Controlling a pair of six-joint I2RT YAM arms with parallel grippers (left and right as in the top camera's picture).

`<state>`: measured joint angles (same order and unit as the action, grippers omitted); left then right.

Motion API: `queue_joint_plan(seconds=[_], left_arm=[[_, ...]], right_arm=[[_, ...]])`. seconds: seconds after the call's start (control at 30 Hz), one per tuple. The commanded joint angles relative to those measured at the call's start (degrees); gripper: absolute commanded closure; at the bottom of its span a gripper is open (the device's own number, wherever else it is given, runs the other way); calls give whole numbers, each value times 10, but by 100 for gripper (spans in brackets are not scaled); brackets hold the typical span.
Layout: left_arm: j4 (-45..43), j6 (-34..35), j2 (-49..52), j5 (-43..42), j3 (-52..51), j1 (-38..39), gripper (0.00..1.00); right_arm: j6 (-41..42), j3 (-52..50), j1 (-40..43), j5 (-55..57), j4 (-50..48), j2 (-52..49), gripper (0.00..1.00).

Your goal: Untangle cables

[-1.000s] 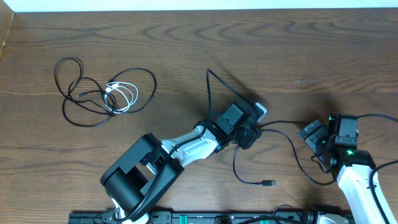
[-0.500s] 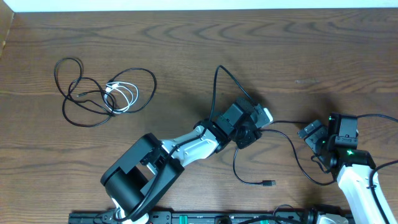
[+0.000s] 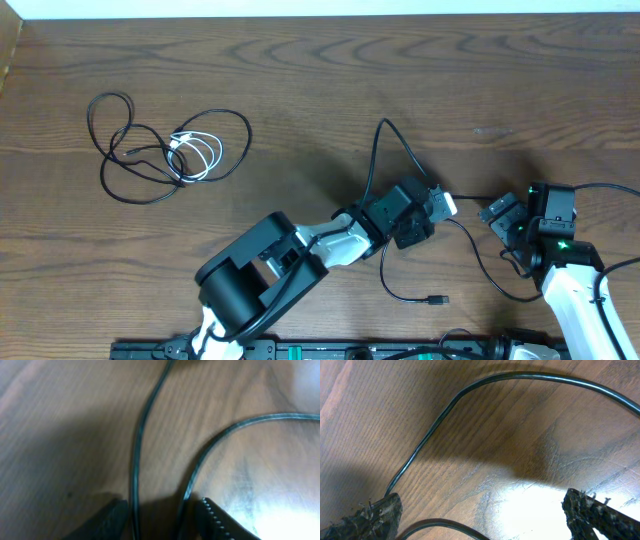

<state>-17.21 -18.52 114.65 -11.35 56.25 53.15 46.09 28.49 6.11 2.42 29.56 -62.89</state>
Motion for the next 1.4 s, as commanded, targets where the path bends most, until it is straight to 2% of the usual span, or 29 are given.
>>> queue_joint_plan(seconds=[0.0, 0.07, 0.13, 0.27, 0.43, 0.7, 0.93, 0.97, 1.03, 1.07, 1.23, 1.37], left_arm=[[23, -18, 59, 52, -16, -1, 75], [24, -18, 64, 52, -16, -1, 88], [34, -18, 64, 52, -16, -1, 92], [64, -3, 62, 78, -16, -1, 92], [87, 124, 38, 186, -16, -6, 93], [193, 236, -24, 187, -16, -52, 93], [233, 236, -80, 184, -16, -75, 92], [238, 235, -90, 183, -16, -74, 86], [246, 235, -106, 179, -15, -74, 62], [253, 233, -116, 178, -14, -74, 56], [314, 233, -179, 124, 7, -75, 54], [331, 219, -196, 122, 14, -77, 54]], right_arm=[[6, -1, 3, 11, 1, -1, 1], [6, -1, 3, 11, 1, -1, 1], [6, -1, 3, 11, 1, -1, 1], [6, -1, 3, 11, 1, -1, 1], [6, -1, 3, 11, 1, -1, 1], [6, -1, 3, 11, 1, 0, 1], [6, -1, 3, 11, 1, 7, 1], [6, -1, 3, 11, 0, 9, 1], [6, -1, 3, 11, 0, 12, 1], [6, -1, 3, 11, 0, 14, 1], [6, -1, 3, 11, 1, 18, 1], [6, -1, 3, 11, 1, 18, 1]])
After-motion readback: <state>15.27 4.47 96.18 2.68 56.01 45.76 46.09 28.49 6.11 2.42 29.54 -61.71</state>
